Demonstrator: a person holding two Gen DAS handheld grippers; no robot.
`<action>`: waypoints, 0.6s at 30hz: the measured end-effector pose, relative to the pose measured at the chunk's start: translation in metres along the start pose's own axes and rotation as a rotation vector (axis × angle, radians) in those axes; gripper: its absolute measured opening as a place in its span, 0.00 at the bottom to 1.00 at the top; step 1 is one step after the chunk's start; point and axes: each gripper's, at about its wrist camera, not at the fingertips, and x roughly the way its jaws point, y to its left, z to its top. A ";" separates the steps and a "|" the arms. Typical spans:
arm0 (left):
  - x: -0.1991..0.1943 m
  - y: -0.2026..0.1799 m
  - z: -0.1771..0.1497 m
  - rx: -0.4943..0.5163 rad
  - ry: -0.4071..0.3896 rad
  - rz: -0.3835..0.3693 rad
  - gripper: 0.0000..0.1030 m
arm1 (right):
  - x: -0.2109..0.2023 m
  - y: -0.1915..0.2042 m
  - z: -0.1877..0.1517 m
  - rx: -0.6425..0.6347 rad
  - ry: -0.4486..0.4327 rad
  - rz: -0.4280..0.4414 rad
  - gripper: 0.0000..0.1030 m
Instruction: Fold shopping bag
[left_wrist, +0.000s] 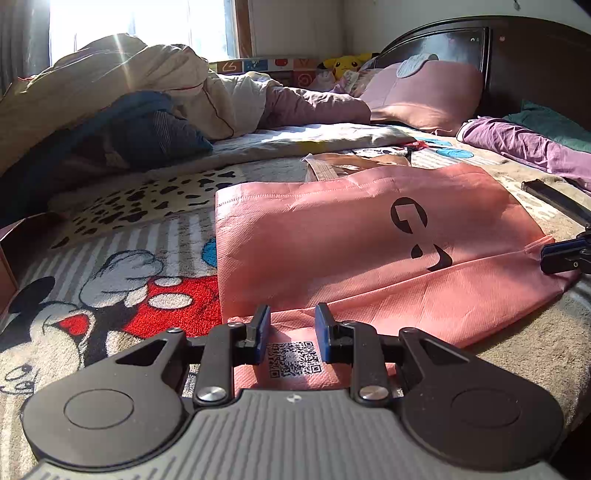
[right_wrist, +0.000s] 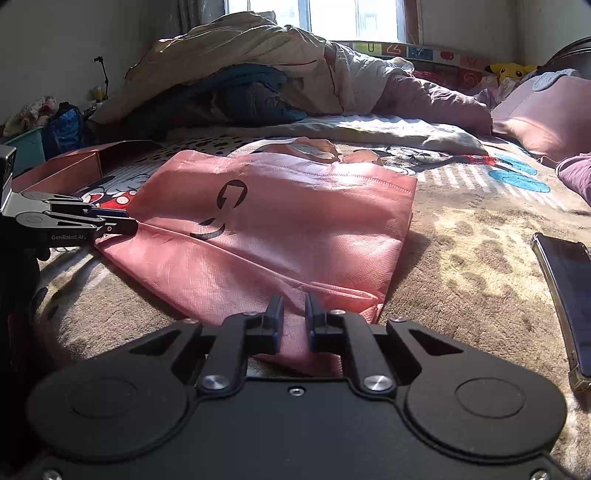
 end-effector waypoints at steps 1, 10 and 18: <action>0.000 -0.002 0.000 0.001 0.000 0.002 0.24 | 0.000 0.000 0.000 0.000 0.000 0.000 0.08; -0.001 -0.006 0.000 -0.001 -0.001 0.008 0.24 | 0.006 -0.002 0.001 0.013 0.009 0.002 0.08; -0.003 -0.002 0.000 -0.033 -0.001 -0.015 0.24 | 0.006 -0.004 0.001 0.026 0.012 0.008 0.07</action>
